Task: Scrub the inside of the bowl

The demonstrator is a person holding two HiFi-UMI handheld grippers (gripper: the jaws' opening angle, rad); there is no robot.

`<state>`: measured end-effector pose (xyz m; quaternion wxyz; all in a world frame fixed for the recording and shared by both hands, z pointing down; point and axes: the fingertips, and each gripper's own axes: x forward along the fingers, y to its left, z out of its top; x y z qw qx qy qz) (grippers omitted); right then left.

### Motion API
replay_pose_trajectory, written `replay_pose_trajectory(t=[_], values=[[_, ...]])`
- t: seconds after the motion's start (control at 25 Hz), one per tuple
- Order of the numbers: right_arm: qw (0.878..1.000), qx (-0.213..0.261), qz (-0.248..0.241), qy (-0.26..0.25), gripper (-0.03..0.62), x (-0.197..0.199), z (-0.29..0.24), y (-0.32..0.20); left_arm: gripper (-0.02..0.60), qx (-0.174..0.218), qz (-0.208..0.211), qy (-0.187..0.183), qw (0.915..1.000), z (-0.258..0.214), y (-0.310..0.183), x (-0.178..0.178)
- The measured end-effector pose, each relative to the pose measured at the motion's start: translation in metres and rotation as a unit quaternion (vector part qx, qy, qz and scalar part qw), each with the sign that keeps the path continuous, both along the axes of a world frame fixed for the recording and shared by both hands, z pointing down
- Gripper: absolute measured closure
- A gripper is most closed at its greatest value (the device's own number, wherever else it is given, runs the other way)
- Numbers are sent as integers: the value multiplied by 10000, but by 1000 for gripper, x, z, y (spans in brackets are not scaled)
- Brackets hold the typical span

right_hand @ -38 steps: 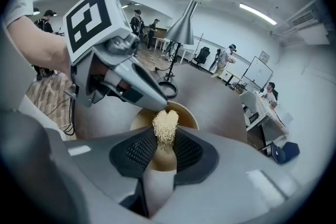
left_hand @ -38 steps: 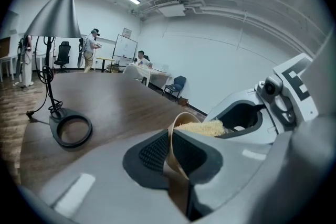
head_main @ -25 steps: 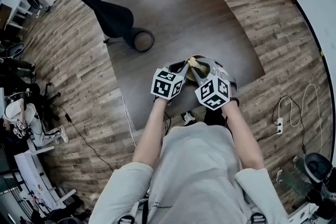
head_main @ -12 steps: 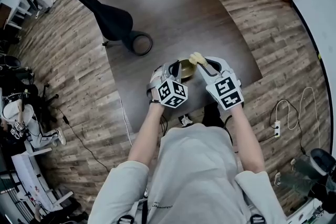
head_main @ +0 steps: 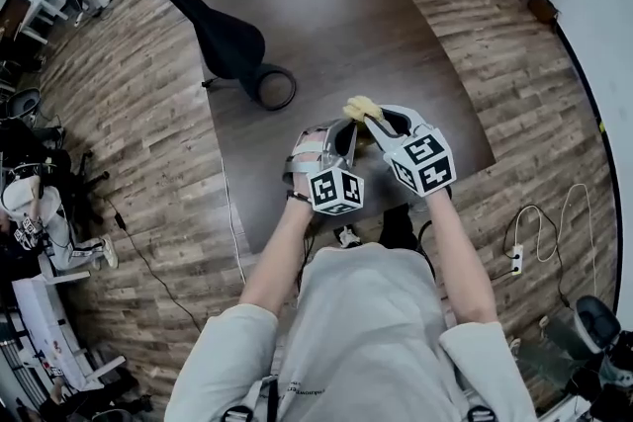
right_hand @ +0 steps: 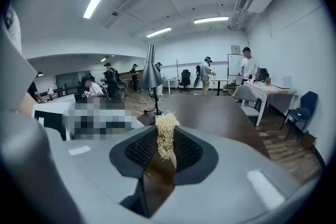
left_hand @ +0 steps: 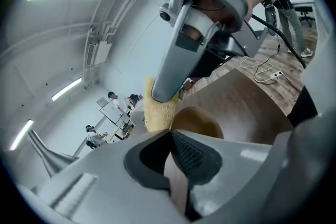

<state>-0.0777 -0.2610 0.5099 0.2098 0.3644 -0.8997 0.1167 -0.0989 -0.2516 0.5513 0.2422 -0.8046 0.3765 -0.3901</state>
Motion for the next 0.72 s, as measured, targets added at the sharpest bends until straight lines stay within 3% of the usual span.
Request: replay_pose_trajectory(t=[0.28,0.36,0.44,0.56,0.72], values=[[9994,-213,15,269,485,10,14,-15,571,246,-141,116,9995,-11,-5,-20],[9991,-271,51,307,485,16,20,-15,571,143,-257,359,9989,-15,-7,-24],[9990,-329,112,284,485,21,25,-15,571,-201,-482,876,9948,-14,-11,-30],[9987,-402,143,264,485,23,31,-13,572,-778,-875,1783,9770,-14,-21,-48],[9986,-508,-12,125,485,18,33,-6,571,-1496,-1193,2610,9462,-14,-28,-67]])
